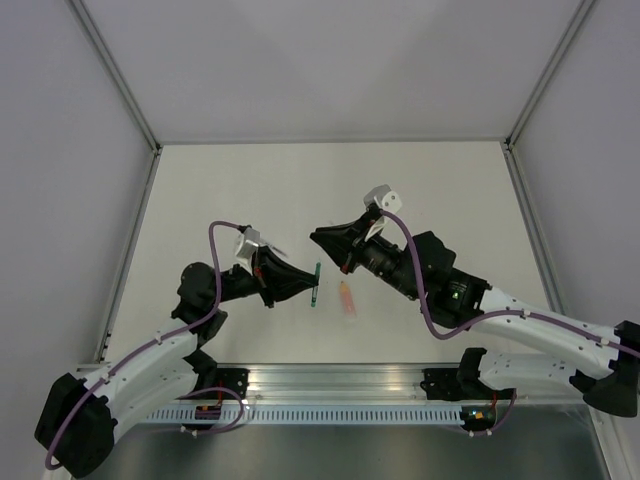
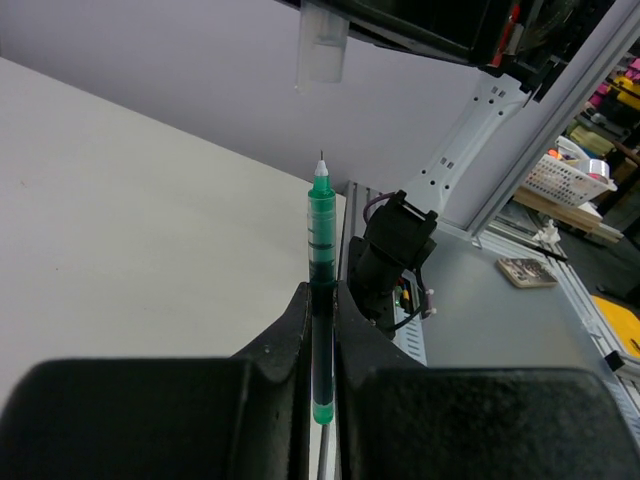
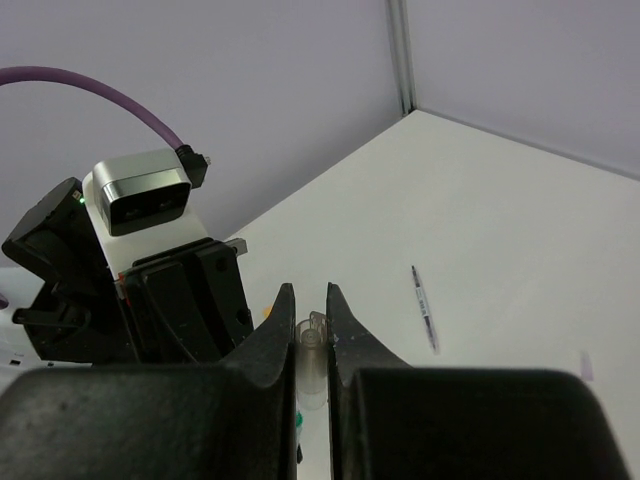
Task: Insert the pens into the pen caps
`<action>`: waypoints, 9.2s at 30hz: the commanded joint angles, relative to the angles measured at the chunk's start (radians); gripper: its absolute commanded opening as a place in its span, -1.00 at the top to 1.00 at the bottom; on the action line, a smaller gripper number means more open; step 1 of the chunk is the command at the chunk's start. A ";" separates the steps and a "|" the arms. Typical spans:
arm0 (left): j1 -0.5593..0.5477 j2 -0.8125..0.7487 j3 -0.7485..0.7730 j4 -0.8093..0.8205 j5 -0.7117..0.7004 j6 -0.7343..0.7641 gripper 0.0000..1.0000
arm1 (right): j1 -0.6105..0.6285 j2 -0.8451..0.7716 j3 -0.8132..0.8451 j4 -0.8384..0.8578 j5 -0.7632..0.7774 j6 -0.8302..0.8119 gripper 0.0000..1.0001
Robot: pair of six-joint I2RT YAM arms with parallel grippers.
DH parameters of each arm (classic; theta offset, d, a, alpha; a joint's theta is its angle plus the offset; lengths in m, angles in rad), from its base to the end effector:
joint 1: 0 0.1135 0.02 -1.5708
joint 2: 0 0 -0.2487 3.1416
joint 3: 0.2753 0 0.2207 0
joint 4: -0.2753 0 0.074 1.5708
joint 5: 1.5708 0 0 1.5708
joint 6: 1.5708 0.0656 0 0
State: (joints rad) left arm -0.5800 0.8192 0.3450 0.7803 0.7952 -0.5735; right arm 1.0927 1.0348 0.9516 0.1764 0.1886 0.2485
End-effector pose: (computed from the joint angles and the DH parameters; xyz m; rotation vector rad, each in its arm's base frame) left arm 0.1256 -0.1383 0.2877 0.7601 1.3162 -1.4456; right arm 0.1248 0.2141 0.3823 -0.4863 1.4742 0.9390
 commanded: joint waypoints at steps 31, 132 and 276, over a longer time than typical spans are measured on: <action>-0.003 -0.018 -0.015 0.059 -0.016 -0.049 0.95 | -0.001 0.061 0.015 0.055 -0.089 0.044 1.00; -0.003 -0.192 -0.018 0.120 -0.149 -0.206 0.95 | 0.001 0.050 -0.232 0.270 -0.475 0.149 0.29; -0.003 -0.193 0.416 -0.482 -0.011 0.004 -0.79 | -0.001 -0.079 -0.037 -0.124 -0.471 -0.031 1.00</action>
State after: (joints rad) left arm -0.5804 0.6388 0.6682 0.4599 0.8356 -0.6811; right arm 1.0946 0.9806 0.9302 0.0803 -0.2375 0.2047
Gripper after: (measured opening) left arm 0.887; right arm 0.045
